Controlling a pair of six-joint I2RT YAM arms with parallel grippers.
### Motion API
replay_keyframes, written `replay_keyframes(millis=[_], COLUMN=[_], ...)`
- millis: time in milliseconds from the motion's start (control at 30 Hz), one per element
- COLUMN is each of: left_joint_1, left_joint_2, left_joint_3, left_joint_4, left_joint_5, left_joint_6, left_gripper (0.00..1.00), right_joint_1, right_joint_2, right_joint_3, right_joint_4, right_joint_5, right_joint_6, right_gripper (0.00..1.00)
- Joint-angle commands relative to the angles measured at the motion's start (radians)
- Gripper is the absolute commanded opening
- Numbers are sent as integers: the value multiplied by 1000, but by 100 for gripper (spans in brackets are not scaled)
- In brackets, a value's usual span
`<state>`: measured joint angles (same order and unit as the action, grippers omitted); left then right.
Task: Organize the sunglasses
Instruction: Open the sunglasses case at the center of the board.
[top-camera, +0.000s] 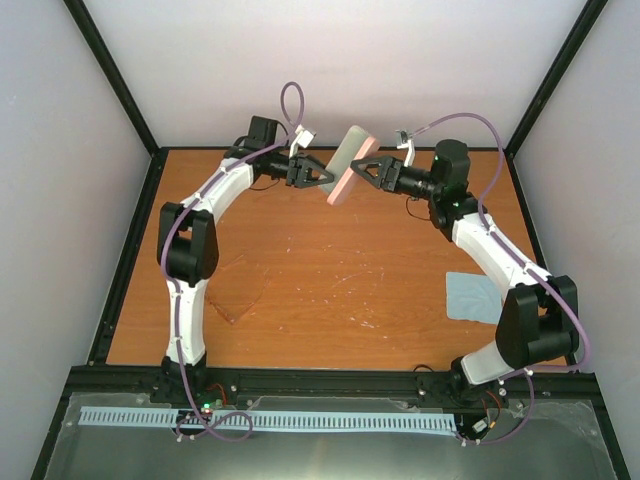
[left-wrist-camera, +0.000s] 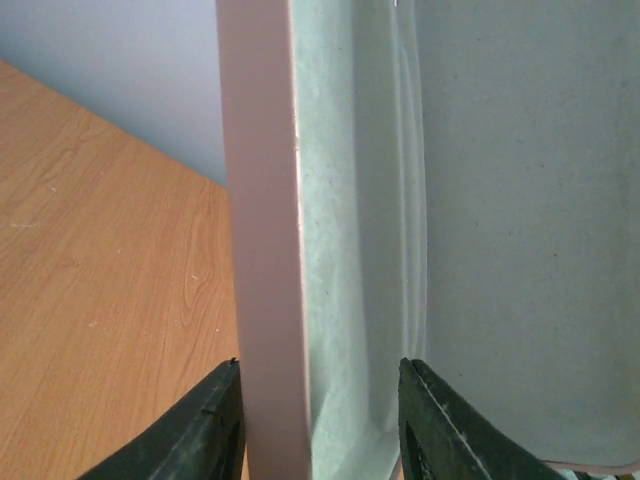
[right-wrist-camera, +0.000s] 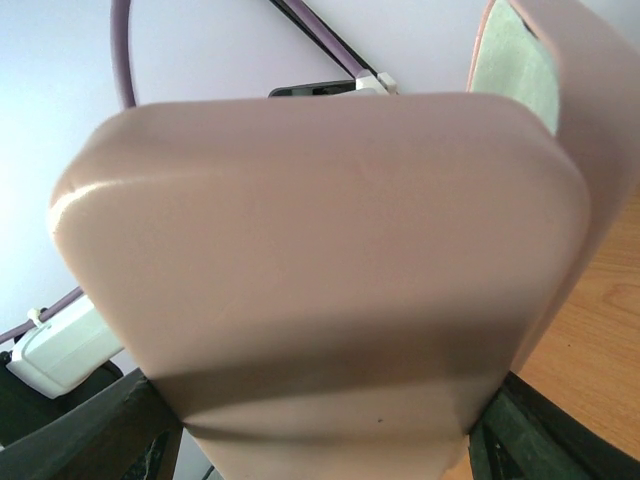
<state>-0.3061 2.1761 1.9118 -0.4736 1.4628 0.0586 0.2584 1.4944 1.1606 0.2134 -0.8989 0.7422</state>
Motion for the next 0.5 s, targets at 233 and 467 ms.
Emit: replay_keyframes(millis=[233, 467], left_joint_1=[-8, -8], left_joint_2=[10, 4], left_joint_3=[19, 81], left_joint_4=[45, -29], left_joint_5=[16, -20], left_joint_6=[-44, 18], left_gripper=[1, 1], right_joint_1=[6, 9], right_joint_2=[11, 21], right_joint_3=[41, 44], right_joint_4=[36, -8], right_joint_5=[-2, 23], right_joint_6=[-10, -24], right_gripper=[5, 27])
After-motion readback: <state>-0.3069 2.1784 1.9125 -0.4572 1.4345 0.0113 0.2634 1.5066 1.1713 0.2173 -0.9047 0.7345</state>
